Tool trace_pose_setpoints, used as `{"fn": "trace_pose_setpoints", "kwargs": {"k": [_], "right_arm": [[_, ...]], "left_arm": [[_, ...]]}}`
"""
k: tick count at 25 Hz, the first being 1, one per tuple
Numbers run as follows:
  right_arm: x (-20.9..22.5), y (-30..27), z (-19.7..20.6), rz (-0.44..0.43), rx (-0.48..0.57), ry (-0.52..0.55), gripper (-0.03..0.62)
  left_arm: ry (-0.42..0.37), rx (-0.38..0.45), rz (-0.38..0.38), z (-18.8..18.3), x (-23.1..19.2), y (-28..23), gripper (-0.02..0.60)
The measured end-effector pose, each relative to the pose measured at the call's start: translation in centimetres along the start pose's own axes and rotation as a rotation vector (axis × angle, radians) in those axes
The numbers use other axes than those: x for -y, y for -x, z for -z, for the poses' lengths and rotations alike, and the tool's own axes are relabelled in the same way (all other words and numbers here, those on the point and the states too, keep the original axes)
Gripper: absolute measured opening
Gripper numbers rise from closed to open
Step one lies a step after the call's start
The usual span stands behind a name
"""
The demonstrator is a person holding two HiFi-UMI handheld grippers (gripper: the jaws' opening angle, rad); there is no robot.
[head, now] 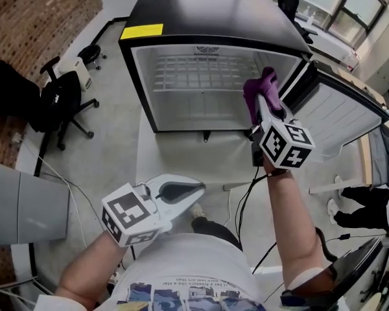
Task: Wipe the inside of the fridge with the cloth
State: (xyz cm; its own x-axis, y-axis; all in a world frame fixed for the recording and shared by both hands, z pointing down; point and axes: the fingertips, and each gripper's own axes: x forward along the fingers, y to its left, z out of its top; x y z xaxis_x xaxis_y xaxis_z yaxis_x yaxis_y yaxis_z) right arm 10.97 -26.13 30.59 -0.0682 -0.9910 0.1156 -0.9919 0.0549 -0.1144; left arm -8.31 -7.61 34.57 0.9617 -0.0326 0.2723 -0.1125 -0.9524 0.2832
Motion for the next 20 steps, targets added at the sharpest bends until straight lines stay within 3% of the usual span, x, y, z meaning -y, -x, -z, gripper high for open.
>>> {"fn": "trace_pose_setpoints", "kwargs": {"k": [7, 15, 20], "right_arm": [[-7.5, 0.8, 7.9, -0.227, -0.118, 0.067, 0.052], [-12.5, -4.7, 15.0, -0.33, -0.217, 0.146, 0.051], [-14.5, -9.5, 17.3, -0.363, -0.252, 0.15, 0.051]], "left_arm": [[-0.015, 0.005, -0.071, 0.8, -0.2, 1.8, 0.006], [0.014, -0.003, -0.148, 1.3, -0.8, 3.6, 0.006], [0.024, -0.021, -0.204, 1.8, -1.9, 4.3, 0.006]]}}
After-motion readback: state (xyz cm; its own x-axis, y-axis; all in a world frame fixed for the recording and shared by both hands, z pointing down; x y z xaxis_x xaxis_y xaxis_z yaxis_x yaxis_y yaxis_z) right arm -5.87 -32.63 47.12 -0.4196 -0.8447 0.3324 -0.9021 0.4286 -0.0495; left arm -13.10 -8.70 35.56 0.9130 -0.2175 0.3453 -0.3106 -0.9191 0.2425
